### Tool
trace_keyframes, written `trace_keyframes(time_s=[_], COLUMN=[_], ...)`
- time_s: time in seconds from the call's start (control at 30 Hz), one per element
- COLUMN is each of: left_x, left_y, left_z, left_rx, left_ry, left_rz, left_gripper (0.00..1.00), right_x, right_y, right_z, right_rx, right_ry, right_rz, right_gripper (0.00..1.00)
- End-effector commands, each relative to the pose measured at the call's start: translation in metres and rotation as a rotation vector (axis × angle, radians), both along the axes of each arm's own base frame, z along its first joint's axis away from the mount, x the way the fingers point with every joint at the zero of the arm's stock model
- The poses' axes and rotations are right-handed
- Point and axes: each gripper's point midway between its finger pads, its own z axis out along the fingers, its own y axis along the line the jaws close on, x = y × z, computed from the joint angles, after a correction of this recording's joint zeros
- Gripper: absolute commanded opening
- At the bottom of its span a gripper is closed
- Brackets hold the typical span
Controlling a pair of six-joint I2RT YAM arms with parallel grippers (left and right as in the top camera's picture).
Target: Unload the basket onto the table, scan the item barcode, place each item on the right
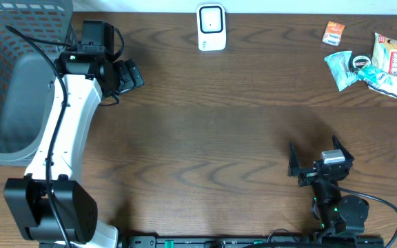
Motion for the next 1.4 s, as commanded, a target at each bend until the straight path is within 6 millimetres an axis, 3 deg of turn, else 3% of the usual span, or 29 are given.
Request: trace_keyframes(time_s=[0.0, 1.37], left_x=[0.0007, 0.0007], left_y=[0.0036, 0.0036], left_z=[-0.0003, -0.0003], left_rx=[0.014, 0.014], left_ry=[0.002, 0.002], left_rz=[0.003, 0.003], left_gripper=[1.00, 1.00], right_x=[0.0000, 0.0003], right_y=[-0.0020, -0.0068], right_z=[-0.0007, -0.0027], right_rx=[-0.011, -0.001], right_ry=[-0.004, 0.006], right_rz=[-0.009, -0.037], right_gripper=[0.99, 0.99])
